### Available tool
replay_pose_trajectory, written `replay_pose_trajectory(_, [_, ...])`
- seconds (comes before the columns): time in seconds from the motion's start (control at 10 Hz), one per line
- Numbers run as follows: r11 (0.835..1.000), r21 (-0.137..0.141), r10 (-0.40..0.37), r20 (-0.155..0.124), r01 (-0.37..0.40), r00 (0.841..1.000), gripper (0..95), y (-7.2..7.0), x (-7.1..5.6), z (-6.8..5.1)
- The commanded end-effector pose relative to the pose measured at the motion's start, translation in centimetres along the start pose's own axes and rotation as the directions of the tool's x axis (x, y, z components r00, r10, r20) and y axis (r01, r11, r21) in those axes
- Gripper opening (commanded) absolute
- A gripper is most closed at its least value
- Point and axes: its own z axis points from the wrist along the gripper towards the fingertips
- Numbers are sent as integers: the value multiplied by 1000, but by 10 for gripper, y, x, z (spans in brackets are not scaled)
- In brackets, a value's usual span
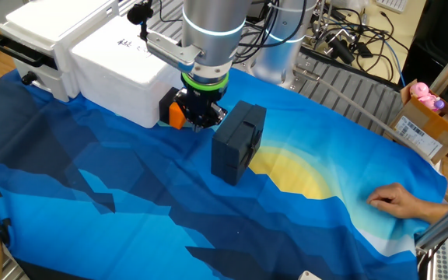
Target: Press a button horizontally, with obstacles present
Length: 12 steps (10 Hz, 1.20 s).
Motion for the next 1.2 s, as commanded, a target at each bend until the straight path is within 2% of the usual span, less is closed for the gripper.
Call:
replay_pose_trajectory(0.1, [986, -91, 135, -44, -139, 990, 0, 1, 0, 0])
replay_pose_trajectory(0.2, [983, -85, 158, -53, -162, 986, 0, 1, 0, 0])
replay_pose_trajectory(0.4, [978, -74, 185, -95, -193, 978, 0, 1, 0, 0])
replay_pose_trajectory(1.0, [979, -69, 187, -99, -194, 977, 0, 1, 0, 0])
replay_pose_trajectory(1.1, [980, -60, 182, -98, -188, 978, 0, 1, 0, 0])
replay_pose_trajectory(1.2, [985, -38, 165, -95, -169, 982, 0, 1, 0, 0])
